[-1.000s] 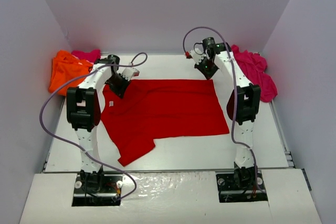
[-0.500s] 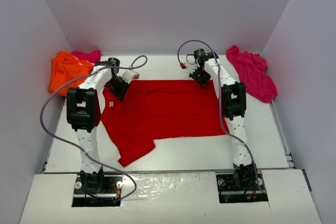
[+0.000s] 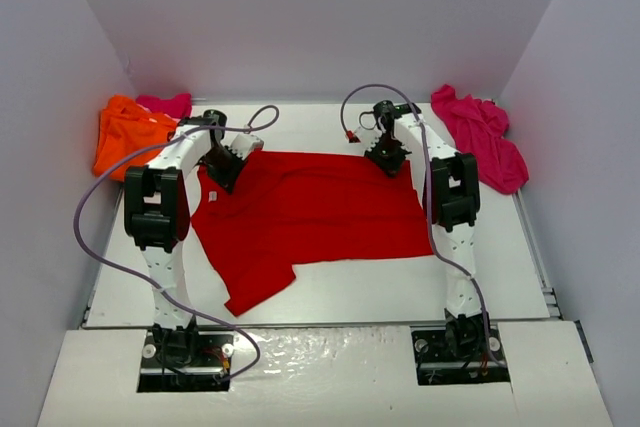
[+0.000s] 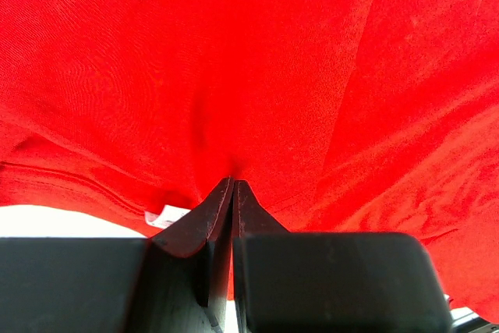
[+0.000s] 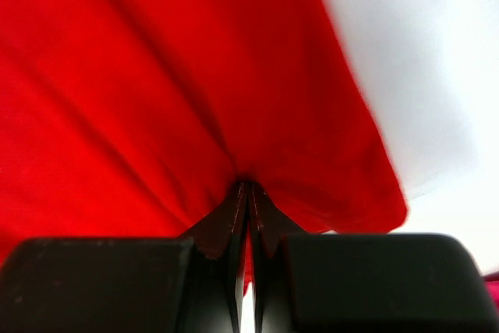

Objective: Fold and stack the t-shirts
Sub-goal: Fold the flattened tshirt in 1/3 of the way

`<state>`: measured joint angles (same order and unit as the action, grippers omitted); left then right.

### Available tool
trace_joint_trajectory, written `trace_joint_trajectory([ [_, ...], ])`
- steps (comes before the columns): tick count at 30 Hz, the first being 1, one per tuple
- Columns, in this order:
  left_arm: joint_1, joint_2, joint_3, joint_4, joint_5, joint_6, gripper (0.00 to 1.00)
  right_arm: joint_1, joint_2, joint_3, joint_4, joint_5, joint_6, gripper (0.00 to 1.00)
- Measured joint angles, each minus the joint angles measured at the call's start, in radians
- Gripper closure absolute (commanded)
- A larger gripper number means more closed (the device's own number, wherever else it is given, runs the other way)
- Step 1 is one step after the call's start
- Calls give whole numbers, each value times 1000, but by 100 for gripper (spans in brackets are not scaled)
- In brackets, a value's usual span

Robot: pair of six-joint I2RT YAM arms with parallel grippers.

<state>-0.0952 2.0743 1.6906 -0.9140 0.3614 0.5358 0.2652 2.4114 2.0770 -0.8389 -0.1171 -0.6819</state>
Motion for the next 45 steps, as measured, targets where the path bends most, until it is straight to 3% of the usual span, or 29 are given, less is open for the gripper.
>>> trace_joint_trajectory([
  [16,0,-22,-52,11,0,0,100,29,-135,-79,-69,-60,-27,93],
  [27,6,-80,-95,26,0,0,100,56,-185,-233,-102,-82,-30,92],
  [29,8,-94,-110,28,0,0,100,57,-188,-237,-105,-83,-29,83],
  [33,23,-128,-132,17,28,5,100,57,-237,-266,-93,-92,-18,53],
  [38,46,-255,-245,-11,74,52,100,57,-459,-466,-88,-97,-43,50],
  [45,-8,-388,-432,-107,95,163,100,59,-626,-668,-108,-103,-63,86],
])
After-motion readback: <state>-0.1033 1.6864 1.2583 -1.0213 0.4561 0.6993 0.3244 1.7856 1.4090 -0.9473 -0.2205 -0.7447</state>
